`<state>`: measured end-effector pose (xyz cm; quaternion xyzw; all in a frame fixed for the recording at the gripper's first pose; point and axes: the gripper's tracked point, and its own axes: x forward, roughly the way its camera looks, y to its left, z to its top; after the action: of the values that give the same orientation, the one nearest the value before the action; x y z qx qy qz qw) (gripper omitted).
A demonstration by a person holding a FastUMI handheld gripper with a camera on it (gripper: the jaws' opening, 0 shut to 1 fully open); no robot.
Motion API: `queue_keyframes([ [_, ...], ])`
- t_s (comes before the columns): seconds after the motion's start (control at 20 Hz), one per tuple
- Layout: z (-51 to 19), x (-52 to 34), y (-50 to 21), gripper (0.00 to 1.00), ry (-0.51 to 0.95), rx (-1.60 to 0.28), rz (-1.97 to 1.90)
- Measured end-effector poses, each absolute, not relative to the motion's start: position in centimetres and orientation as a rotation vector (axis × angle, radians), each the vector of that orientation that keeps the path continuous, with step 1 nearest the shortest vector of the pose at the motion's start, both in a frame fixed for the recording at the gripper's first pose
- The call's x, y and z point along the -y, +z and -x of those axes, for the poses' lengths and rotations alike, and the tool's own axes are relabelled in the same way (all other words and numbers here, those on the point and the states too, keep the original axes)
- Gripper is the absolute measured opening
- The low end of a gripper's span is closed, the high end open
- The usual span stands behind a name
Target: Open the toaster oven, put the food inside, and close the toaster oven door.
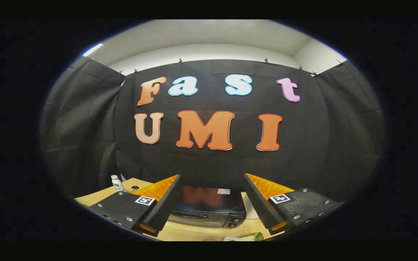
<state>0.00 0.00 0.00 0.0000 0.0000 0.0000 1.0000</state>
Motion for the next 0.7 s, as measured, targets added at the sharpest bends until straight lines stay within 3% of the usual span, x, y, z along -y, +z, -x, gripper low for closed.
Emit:
queue_keyframes([
  [0.7, -0.1, -1.3, 2.1, 0.99, 0.053, 0.03, -0.02],
])
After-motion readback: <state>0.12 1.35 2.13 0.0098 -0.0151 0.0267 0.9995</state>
